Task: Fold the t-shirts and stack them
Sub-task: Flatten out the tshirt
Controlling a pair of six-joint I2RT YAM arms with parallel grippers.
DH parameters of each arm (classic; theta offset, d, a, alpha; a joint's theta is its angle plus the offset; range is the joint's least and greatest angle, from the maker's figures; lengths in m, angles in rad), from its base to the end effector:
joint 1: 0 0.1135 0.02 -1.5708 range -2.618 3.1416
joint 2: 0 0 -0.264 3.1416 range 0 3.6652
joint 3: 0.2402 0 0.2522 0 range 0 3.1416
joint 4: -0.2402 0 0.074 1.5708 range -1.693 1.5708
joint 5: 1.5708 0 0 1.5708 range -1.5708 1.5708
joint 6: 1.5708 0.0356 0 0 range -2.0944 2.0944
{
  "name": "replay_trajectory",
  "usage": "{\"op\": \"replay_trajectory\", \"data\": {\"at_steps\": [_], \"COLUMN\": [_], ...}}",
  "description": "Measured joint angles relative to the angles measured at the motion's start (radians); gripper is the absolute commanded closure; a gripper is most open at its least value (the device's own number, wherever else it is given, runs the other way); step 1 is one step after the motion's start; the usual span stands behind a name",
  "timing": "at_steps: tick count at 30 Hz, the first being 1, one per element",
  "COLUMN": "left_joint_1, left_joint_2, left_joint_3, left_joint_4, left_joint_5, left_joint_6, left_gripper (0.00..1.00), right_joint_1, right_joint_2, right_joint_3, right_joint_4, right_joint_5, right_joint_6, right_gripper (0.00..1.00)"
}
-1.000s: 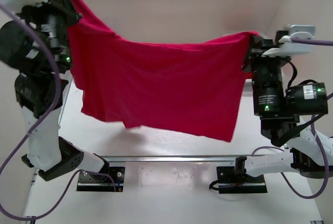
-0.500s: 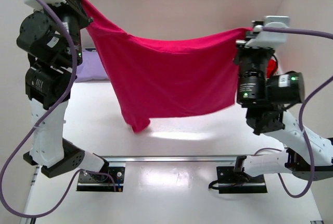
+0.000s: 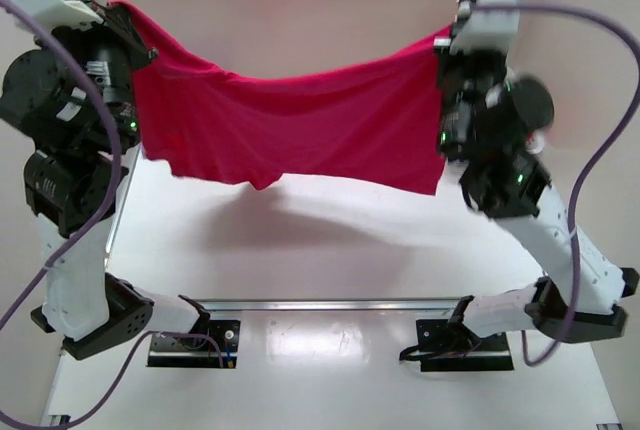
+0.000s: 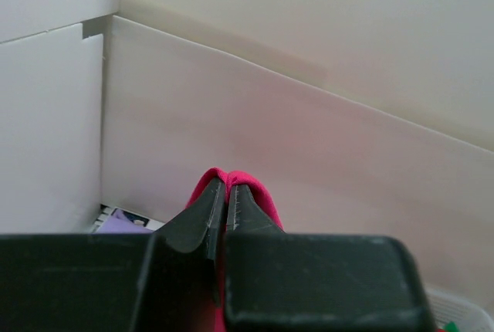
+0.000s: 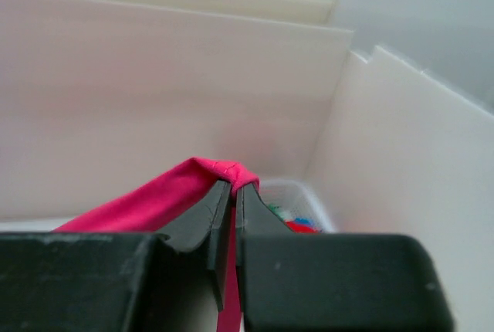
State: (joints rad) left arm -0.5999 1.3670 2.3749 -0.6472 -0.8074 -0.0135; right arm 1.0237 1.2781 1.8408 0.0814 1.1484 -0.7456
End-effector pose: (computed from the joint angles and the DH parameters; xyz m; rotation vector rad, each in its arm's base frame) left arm 0.1291 -0.0571 0.6460 -0.3406 1.2798 -0.0331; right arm 0.1265 0.1453 0.6009 0.0379 1.3274 -0.2948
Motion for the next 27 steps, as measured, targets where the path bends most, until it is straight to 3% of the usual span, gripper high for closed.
{"op": "replay_trajectory", "data": {"at_steps": [4, 8, 12, 16, 19, 27], "left_joint_1": [0.119, 0.286, 0.371, 0.457, 0.504, 0.596], "left_joint_2": [0.047, 0.187, 0.410, 0.600, 0.679, 0.607], "left_joint_3": [-0.012, 0.017, 0.114, 0.191, 0.206, 0.211], "left_joint_4": [-0.004, -0.034, -0.034, -0.014, 0.017, 0.114], "left_joint_5": [0.072, 0.204, 0.333, 0.467, 0.547, 0.732], "left_joint_6": [-0.026, -0.097, -0.139, -0.192, -0.215, -0.288], "left_gripper": [1.00, 1.00, 1.00, 0.99, 0.97, 0.98], "right_joint_1": [-0.277, -0.519, -0.687, -0.797, -0.856, -0.927], "right_joint_2": [0.127, 0.182, 0.339, 0.594, 0.701, 0.651], "right_joint_3": [0.224, 0.150, 0.173, 0.385, 0.467, 0.497], "right_joint_4": [-0.356, -0.493, -0.578, -0.608, -0.608, -0.621], "right_joint_5": [-0.228, -0.480, -0.706, -0.859, -0.954, -1.073], "right_joint_6": [0.303, 0.495, 0.598, 0.636, 0.660, 0.687], "right_gripper": [1.00, 0.99, 1.00, 1.00, 1.00, 1.00]}}
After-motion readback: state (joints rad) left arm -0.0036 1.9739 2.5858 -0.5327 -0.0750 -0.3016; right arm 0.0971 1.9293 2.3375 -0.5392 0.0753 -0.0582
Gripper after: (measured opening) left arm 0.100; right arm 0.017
